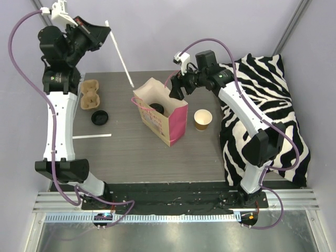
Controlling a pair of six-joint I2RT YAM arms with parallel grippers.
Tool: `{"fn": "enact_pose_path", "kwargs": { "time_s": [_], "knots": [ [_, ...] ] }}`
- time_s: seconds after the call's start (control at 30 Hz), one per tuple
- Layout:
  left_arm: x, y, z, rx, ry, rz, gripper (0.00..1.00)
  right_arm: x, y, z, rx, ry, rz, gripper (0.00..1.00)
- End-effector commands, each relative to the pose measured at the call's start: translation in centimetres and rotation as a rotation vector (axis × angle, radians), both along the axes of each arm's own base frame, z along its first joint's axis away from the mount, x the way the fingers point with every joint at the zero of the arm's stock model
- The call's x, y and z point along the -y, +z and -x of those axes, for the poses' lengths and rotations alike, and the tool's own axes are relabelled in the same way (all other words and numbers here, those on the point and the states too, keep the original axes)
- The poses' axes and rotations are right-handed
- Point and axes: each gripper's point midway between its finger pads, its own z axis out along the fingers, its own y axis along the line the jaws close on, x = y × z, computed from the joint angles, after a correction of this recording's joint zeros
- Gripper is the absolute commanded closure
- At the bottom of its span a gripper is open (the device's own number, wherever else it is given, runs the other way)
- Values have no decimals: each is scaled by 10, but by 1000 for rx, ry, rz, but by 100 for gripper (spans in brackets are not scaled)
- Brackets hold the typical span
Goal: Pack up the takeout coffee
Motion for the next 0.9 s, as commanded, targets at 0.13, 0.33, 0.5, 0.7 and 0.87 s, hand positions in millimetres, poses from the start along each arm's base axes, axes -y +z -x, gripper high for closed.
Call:
{"fn": "enact_pose_path", "kwargs": {
  "time_s": [0.13,0.33,0.5,0.7,0.87],
  "knots": [
    [37,40,-12,144,65,267,100,-6,20,-15,28,-38,-53,25],
    [77,19,3,166,90,181,100,-2,18,-18,26,-62,-44,29],
    [105,-59,11,40,101,59,99,-2,18,-19,22,-72,-50,30],
    [117,-115,12,-57,113,4,97,-2,13,-19,3,-81,-50,30],
    [122,-146,18,-118,96,-23,77,-2,7,-19,-19,-90,-51,36]
  ]
}}
